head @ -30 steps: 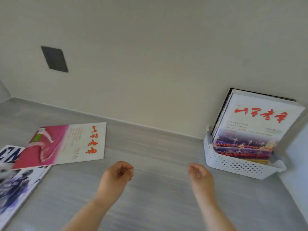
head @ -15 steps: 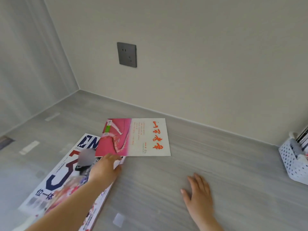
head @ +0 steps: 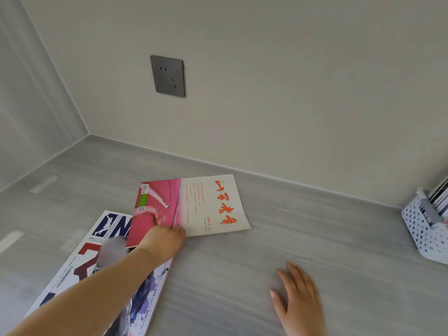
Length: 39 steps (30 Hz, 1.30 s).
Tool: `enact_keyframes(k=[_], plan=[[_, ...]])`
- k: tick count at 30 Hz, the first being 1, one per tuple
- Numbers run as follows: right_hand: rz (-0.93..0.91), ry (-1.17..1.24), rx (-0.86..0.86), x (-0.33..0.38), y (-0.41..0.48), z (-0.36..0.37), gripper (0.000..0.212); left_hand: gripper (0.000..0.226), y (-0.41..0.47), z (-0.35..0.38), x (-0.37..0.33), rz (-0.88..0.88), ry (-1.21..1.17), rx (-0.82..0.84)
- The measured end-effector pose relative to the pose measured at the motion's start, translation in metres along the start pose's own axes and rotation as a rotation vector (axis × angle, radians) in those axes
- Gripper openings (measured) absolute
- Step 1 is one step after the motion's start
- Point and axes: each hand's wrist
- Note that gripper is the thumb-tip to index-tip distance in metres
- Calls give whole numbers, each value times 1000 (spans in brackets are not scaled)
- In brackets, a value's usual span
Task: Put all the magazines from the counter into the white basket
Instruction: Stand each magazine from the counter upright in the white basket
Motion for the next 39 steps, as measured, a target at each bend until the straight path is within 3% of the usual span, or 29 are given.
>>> enact_keyframes(k=[2, 6, 8, 9, 11, 14, 18, 22, 25, 29, 32, 34, 36, 39], plan=[[0, 25, 2, 2, 0, 0, 84, 32, 3, -6, 0, 5, 3, 108], [153, 212, -34, 2, 2, 1, 74, 30, -2, -22, -27, -79, -136, 48], [378, 530, 72, 14, 14, -10, 41, 33, -8, -23, -50, -112, -254, 28], [512, 762, 181, 22, 20, -17, 35, 34, -13, -25, -63, -111, -301, 20], [699, 1070, 321, 34, 33, -28, 44, 33, -22, -29, -86, -100, -330, 32], [772, 1258, 460, 46, 45, -46, 49, 31, -34, -27, -117, -53, -355, 40], [854, 1297, 470, 41, 42, -59, 29, 22, -49, -35, -138, 60, -358, -187], [843, 1274, 408, 22, 34, -67, 39, 33, -48, -23, -142, 61, -623, -85], [810, 1236, 360, 4, 28, -74, 42, 38, -43, -18, -129, -91, -898, -172], [741, 1209, 291, -31, 25, -92, 42, 56, -33, -19, -116, -305, -1267, -164], [671, 1204, 255, -64, 24, -112, 41, 67, -22, -29, -120, -421, -1375, -188], [635, 1193, 210, -87, 23, -127, 38, 61, -18, -42, -128, -440, -1583, -198], [601, 1168, 178, -111, 21, -141, 39, 45, -15, -59, -140, -396, -1793, -98], [569, 1125, 156, -147, 17, -160, 40, 30, -9, -80, -168, -297, -1758, 54]])
Point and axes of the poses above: each hand's wrist, its own y-axis towards the middle knuckle, its own z-axis out of the palm, x = y × z, and after that the axes turned 13 degrees about -y, right-handed
